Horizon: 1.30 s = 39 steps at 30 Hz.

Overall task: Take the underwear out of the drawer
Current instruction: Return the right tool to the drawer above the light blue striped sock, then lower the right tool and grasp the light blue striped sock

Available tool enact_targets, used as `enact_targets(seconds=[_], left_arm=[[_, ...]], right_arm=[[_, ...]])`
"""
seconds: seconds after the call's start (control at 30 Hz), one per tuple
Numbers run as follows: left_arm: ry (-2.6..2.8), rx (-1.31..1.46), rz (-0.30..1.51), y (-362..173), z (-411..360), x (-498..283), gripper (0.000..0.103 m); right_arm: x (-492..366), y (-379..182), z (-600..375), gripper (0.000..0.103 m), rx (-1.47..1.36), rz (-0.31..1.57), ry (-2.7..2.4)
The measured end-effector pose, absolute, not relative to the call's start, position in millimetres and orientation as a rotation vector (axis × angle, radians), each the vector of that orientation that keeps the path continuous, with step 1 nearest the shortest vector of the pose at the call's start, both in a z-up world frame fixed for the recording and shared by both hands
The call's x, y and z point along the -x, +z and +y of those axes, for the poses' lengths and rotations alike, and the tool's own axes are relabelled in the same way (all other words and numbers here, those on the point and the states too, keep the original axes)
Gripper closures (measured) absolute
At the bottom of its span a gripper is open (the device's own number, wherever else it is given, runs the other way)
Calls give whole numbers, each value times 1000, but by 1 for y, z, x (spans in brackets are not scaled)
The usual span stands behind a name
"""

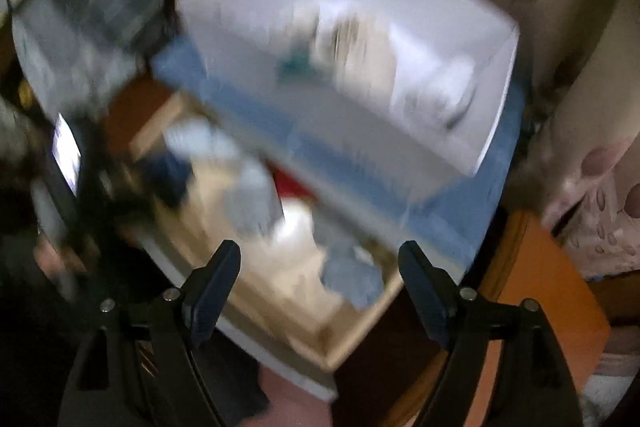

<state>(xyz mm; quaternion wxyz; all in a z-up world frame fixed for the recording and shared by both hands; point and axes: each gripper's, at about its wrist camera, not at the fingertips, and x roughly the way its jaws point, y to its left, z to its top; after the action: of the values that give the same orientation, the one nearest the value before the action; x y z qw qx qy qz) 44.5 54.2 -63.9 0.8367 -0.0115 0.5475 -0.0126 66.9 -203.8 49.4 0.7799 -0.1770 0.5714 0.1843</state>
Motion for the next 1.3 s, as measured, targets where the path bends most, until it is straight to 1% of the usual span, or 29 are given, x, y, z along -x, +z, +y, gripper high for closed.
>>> enact_targets(seconds=[0.1,0.23,0.5,0.57,0.7,0.8,0.83,0.9,1.03,1.17,1.3], left_arm=[[-34,23,1180,-63,60,-46,37],[-4,-38,1177,-61,67,-43,37],[46,-30,1210,-62,93,-39,37],[49,-38,1210,-61,96,-40,37],[73,-55,1211,-62,101,-42,37],[79,-51,1215,-62,104,-44,37],[80,-48,1215,-61,104,-44,37],[79,-49,1214,-61,105,-45,37],[89,-63,1209,-61,104,-47,37],[94,-61,1204,-61,107,-48,37],[91,-56,1216,-64,109,-49,37]], right_arm=[[-62,4,-207,25,469,1318,387],[-69,-48,-208,25,641,1340,359],[-78,-107,-196,25,927,1347,440],[-74,-114,-194,22,977,1338,469],[-59,-122,-193,20,1096,1298,498],[-54,-128,-190,21,1139,1299,497],[-50,-131,-190,19,1148,1303,500],[-45,-136,-189,19,1194,1272,481],[-45,-133,-189,19,1185,1273,467],[-48,-133,-183,24,1110,1335,476],[-56,-139,-189,26,1072,1366,447]])
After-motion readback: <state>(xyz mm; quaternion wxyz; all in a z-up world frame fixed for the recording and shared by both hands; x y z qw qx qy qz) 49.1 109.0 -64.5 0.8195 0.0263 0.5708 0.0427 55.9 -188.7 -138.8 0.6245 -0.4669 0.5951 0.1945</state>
